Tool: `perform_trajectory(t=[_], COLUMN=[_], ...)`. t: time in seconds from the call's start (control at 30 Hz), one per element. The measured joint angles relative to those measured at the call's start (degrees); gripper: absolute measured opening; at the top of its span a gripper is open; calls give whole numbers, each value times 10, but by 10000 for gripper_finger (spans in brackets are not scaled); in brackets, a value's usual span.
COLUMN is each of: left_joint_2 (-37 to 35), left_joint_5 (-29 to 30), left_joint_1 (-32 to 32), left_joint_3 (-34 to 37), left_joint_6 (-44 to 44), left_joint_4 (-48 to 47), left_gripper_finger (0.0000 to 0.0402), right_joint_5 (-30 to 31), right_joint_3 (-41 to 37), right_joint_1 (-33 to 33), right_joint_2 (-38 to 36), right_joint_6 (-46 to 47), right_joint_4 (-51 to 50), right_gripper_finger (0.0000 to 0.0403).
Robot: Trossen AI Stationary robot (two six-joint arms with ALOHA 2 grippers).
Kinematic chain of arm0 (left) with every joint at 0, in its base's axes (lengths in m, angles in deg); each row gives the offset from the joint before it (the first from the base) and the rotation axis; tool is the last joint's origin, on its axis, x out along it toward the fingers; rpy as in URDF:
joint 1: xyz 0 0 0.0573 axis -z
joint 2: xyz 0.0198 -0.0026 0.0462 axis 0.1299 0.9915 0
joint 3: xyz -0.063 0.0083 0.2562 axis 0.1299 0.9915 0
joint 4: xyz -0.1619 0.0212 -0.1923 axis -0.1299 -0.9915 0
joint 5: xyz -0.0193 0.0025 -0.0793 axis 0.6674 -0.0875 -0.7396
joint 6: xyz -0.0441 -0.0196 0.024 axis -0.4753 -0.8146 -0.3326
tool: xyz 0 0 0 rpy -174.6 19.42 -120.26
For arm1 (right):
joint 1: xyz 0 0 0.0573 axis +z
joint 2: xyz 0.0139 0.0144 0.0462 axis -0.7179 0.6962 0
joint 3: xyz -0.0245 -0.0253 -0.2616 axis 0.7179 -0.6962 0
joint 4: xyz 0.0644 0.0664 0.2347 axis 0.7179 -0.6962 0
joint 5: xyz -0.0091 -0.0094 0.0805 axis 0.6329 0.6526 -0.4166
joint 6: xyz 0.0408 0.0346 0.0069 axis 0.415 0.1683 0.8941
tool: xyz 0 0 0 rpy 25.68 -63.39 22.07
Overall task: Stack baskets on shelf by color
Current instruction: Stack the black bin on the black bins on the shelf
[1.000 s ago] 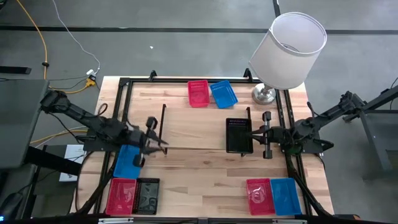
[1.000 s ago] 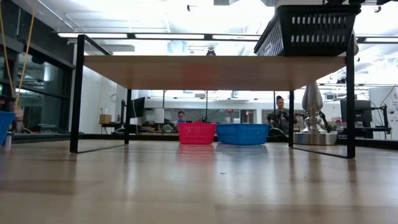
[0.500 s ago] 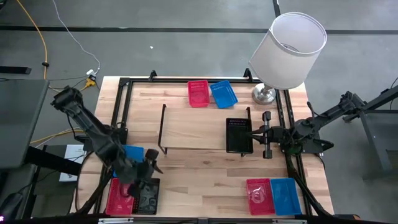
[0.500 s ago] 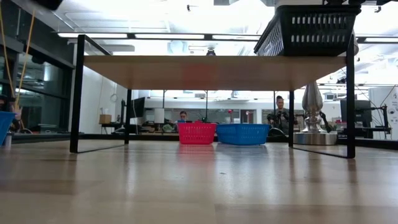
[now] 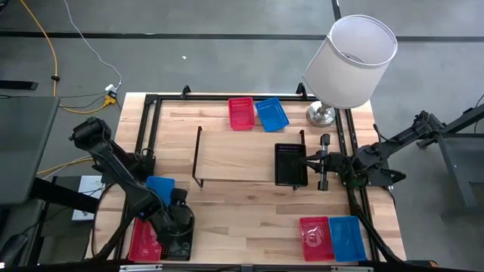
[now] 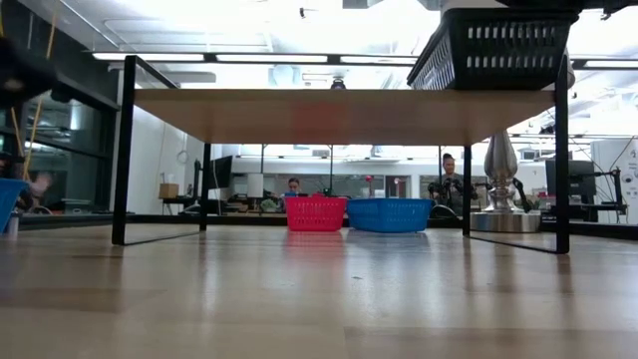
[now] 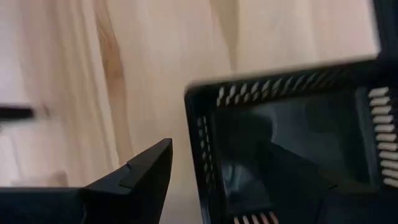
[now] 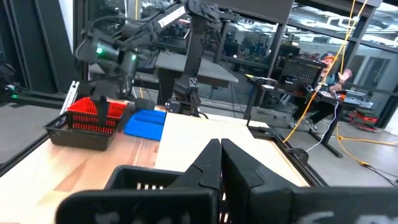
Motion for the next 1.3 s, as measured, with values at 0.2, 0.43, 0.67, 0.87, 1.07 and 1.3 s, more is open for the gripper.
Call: perform_trajectory(t=[0.2, 0.43, 0.67, 0.87, 1.07, 1.3], left_joint_2=[42, 57, 57, 57, 48, 30], left_joint_5=[-31, -60, -75, -119, -101, -12], left_joint_1=[-4, -13, -17, -31, -57, -109], left_joint_3=[0, 0, 0, -14, -88, -270], left_joint_6=[-28, -37, -43, -7, 86, 214], left_joint_4=[0, 0, 0, 0, -32, -175], left_gripper_finger=[225, 221, 127, 10, 4, 2], right_joint_5=[0, 0, -2, -2, -2, -2], right_joint_3=[0, 0, 0, 0, 0, 0], right_joint_1=[0, 0, 0, 0, 0, 0], right_joint_2=[0, 0, 0, 0, 0, 0], right_joint_6=[0, 0, 0, 0, 0, 1], right_joint_4=[-1, -2, -2, -2, -2, -2], right_gripper_finger=[0, 0, 0, 0, 0, 0])
